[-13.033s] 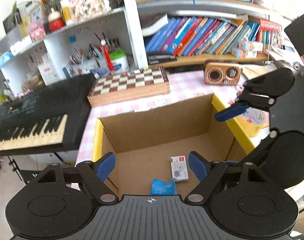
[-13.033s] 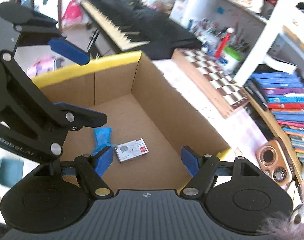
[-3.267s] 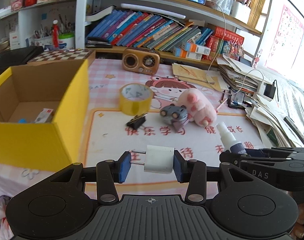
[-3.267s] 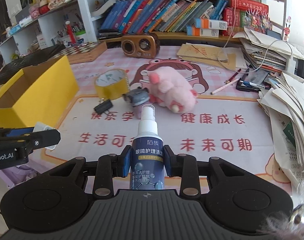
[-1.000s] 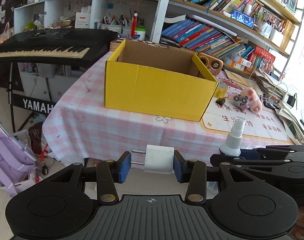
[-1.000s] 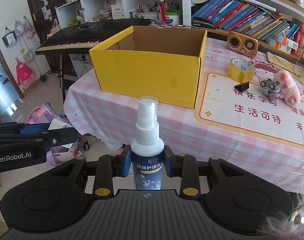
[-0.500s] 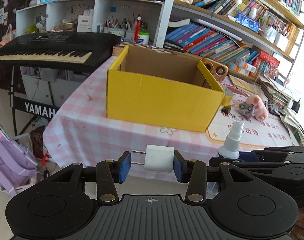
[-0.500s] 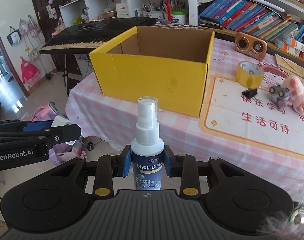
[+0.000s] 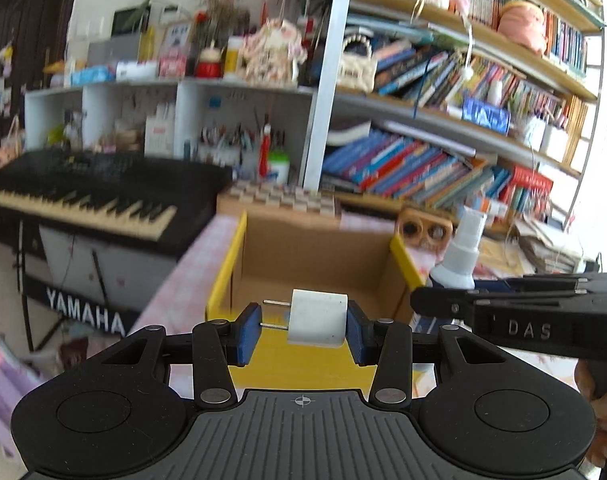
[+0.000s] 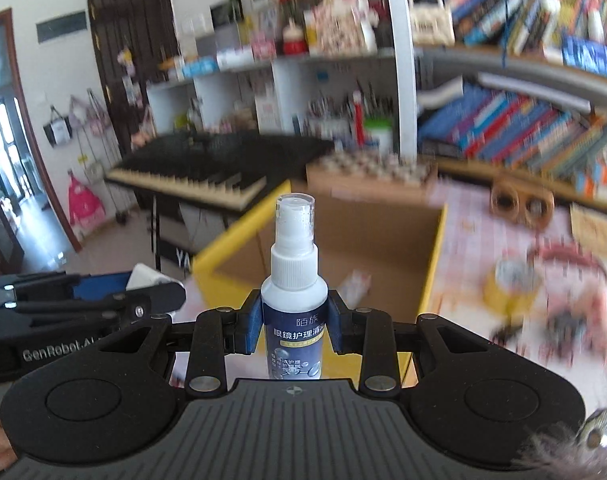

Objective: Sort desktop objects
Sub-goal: 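Lower both tools into the yellow box and open them, releasing both items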

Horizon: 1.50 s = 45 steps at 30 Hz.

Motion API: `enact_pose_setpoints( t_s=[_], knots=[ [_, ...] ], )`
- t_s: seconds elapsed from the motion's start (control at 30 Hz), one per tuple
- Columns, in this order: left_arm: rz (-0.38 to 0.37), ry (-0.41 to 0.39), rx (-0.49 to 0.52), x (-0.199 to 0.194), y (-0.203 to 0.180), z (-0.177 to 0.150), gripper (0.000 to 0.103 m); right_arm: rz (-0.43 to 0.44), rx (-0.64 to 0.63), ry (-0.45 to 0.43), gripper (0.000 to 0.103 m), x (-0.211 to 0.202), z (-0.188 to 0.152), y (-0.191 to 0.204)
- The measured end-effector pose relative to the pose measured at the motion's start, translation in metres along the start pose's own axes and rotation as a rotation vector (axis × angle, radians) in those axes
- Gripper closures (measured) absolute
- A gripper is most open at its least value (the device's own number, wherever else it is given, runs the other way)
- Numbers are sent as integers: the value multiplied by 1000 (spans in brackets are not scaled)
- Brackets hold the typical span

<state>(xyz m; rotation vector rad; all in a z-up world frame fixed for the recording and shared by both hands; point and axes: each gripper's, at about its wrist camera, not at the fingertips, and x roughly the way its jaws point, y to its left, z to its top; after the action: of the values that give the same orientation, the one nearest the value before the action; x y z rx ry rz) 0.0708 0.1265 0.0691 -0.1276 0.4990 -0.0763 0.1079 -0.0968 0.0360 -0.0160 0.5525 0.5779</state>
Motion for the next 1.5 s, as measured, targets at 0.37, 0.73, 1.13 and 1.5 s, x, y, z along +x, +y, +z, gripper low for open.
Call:
enact_pose_setpoints(
  t_s=[0.37, 0.73, 1.13, 1.5],
  knots=[
    [48, 11, 21, 74, 0, 35, 60, 12, -53, 77, 73, 78, 41, -40],
    [78, 178, 67, 153, 3, 24, 60, 84, -229, 354, 73, 155, 22, -51],
    [75, 325, 109, 200, 0, 14, 60, 155, -238, 572, 72, 206, 16, -63],
    [80, 397, 112, 216, 2, 9, 60, 161, -322, 630, 72, 222, 11, -59]
  ],
)
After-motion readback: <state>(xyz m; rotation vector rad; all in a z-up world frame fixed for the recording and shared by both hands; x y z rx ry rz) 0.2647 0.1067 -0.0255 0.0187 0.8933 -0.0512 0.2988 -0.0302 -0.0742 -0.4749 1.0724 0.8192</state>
